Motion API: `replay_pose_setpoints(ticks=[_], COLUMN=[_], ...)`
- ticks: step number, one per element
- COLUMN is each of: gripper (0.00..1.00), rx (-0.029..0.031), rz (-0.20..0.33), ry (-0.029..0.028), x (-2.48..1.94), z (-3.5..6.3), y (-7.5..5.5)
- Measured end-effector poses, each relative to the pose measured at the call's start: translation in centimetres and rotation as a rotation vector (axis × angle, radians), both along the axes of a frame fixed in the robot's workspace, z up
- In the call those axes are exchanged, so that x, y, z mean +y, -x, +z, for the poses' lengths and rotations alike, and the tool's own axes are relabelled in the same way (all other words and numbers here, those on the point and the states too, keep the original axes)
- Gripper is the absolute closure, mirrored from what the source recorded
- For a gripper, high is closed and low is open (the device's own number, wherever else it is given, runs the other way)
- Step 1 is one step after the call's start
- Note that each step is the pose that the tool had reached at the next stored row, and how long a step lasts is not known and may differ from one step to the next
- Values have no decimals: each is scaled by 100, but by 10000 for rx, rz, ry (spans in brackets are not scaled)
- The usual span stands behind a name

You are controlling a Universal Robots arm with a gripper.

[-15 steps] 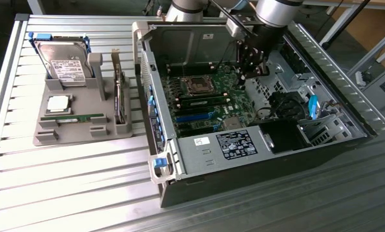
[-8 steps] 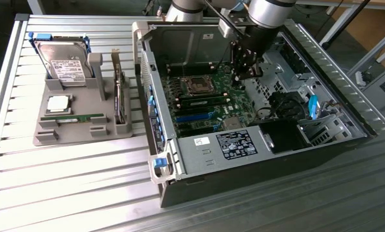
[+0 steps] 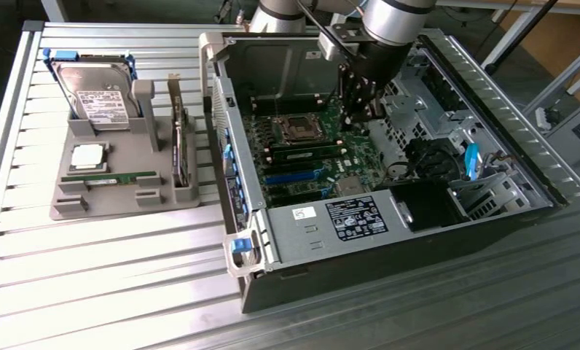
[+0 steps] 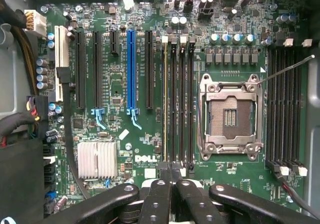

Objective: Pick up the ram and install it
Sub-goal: 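Press down the ram until it locks into place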

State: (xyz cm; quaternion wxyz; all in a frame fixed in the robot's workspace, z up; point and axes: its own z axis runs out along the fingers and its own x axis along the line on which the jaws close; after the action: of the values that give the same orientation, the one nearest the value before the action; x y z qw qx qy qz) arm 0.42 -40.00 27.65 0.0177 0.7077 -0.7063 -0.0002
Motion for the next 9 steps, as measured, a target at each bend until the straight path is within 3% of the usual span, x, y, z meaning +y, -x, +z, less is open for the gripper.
replay_pose_setpoints(ticks=[9], gripper=[91], rx=[0], rz=[0], ry=[-3], x=[0], z=[-54], y=[0])
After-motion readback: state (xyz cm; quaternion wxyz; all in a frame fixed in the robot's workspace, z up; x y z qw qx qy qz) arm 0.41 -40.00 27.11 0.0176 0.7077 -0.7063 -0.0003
